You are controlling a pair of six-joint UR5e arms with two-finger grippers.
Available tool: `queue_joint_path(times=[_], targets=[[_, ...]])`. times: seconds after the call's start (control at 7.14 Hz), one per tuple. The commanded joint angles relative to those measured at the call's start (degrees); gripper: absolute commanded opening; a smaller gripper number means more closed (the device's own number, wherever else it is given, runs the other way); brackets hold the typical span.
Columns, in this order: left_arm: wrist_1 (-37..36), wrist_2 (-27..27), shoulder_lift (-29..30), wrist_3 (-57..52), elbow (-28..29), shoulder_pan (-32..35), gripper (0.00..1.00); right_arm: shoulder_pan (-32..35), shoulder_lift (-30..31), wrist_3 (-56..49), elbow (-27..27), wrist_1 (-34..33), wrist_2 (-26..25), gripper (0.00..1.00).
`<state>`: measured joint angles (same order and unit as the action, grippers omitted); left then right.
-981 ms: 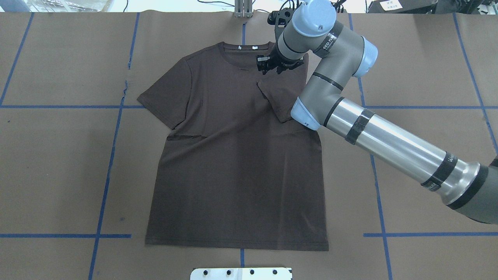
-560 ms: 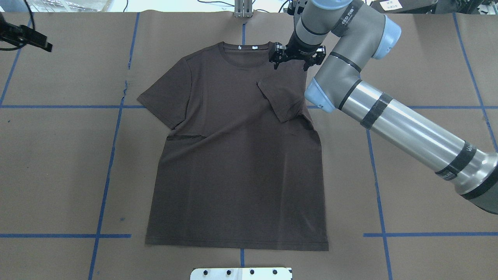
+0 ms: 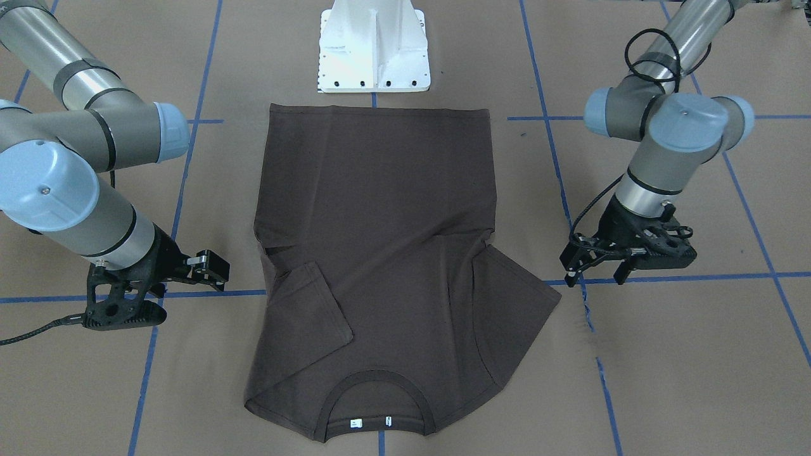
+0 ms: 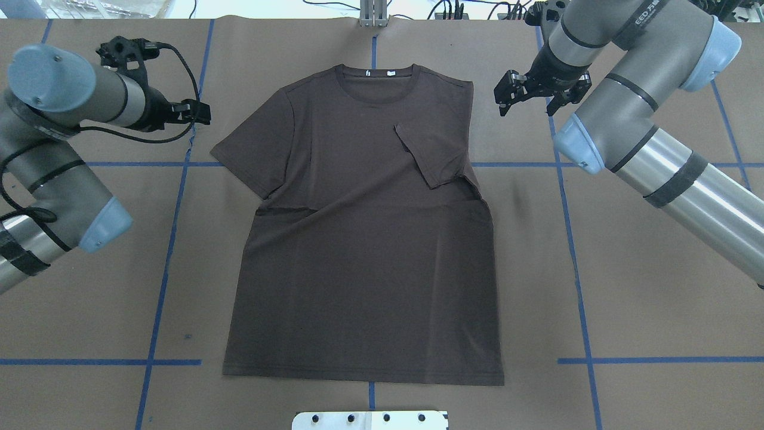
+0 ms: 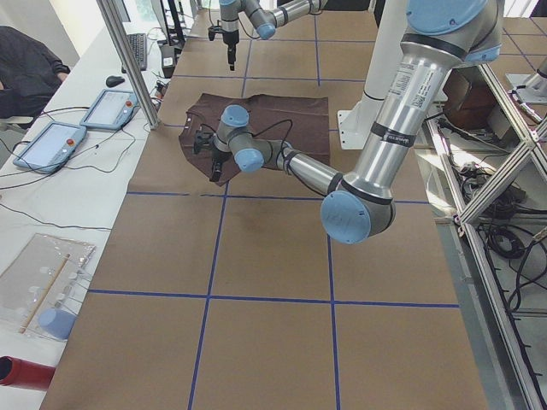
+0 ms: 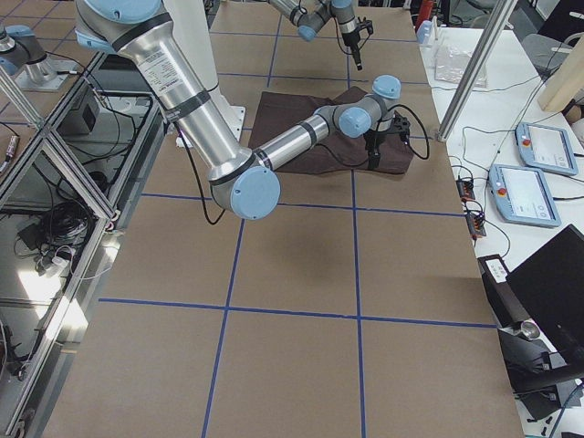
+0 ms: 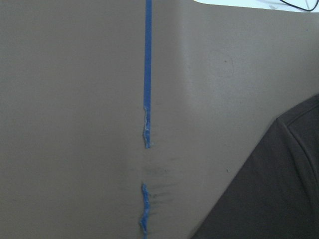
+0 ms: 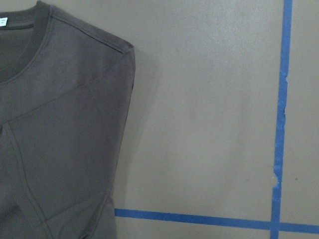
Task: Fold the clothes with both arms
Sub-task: 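Release the sleeve and raise the right gripper while the left arm approaches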
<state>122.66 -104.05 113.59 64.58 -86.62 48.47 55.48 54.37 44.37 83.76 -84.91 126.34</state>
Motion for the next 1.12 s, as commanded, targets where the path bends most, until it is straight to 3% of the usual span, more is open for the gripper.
queue_joint_path(times=[0.0,0.42,0.98], targets=[[1.78,4.81,3.04,2.92,5.47,-3.29,1.00,0.15,-0.14,0.19,0.09,0.09,-0.04,1.00],[6.97,4.99,3.84,2.83,11.37,-3.91,0.98,0.07,-0.40,0.45,0.09,0.27,-0.04,1.00],[6.89,4.82,4.19,2.57,11.38,-4.53,0.90,0.06,-0.40,0.54,0.09,0.27,-0.04,1.00]])
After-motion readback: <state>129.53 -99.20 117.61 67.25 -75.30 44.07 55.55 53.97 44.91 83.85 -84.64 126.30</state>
